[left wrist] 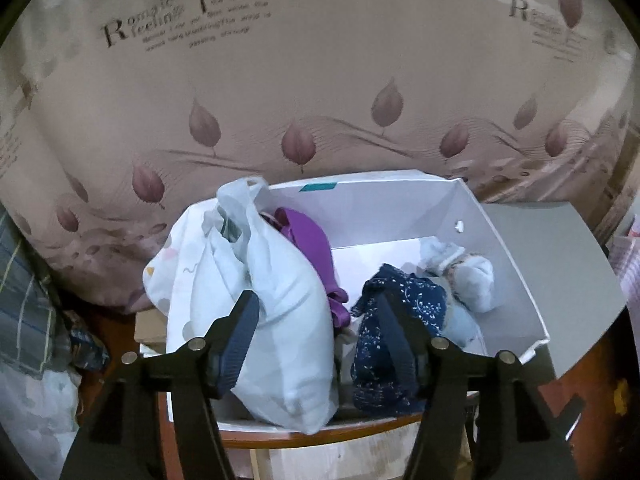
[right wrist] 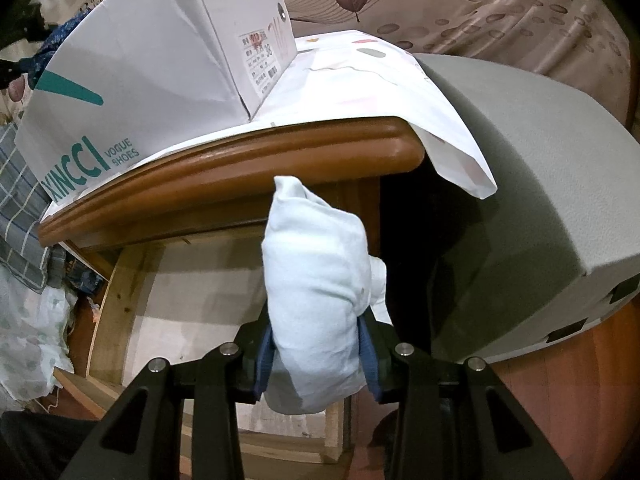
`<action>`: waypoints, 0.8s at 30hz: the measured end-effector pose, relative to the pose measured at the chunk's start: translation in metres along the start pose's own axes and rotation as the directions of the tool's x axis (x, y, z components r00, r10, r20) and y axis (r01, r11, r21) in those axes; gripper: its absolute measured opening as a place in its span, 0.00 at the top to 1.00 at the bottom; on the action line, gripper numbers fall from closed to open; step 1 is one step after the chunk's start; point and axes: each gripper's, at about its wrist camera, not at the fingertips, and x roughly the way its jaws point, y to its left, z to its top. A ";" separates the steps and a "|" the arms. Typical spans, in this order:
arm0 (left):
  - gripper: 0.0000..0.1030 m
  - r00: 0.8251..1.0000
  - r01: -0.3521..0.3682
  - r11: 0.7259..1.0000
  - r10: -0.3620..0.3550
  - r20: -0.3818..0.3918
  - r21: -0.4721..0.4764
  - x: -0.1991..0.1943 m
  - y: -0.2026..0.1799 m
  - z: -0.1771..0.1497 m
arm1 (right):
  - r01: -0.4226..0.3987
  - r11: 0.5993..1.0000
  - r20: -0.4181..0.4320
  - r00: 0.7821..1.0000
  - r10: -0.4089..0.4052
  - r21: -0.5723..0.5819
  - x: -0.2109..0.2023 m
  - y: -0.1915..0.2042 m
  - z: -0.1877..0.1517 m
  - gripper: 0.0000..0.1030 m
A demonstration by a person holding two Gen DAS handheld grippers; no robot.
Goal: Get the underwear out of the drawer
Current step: 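Open the left tool to drop the dark blue cloth into the shoe box, then carry the white underwear into the shoe box and open the right tool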
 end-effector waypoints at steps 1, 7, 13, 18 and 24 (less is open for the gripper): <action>0.41 1.000 -0.001 1.000 0.001 0.003 0.007 -0.003 -0.001 -0.001 | 0.003 1.000 0.000 1.000 -0.003 -0.001 0.000 0.000 0.000 0.64; 0.34 1.000 0.001 0.999 -0.003 0.029 0.047 -0.024 -0.008 -0.009 | 0.021 1.000 0.001 1.000 -0.020 -0.009 0.002 0.001 -0.001 0.64; 0.26 0.995 -0.039 0.997 0.032 0.092 0.071 -0.057 -0.012 -0.025 | 0.049 0.997 0.006 0.999 -0.049 -0.052 0.003 0.005 -0.004 0.64; 0.21 0.991 -0.076 0.994 0.067 0.117 0.077 -0.077 -0.008 -0.059 | 0.061 0.995 0.005 0.998 -0.061 -0.076 0.004 0.009 -0.006 0.64; 0.20 0.976 -0.193 0.980 0.186 0.110 0.055 -0.074 0.011 -0.122 | 0.074 0.993 0.004 0.997 -0.074 -0.090 0.003 0.011 -0.006 0.64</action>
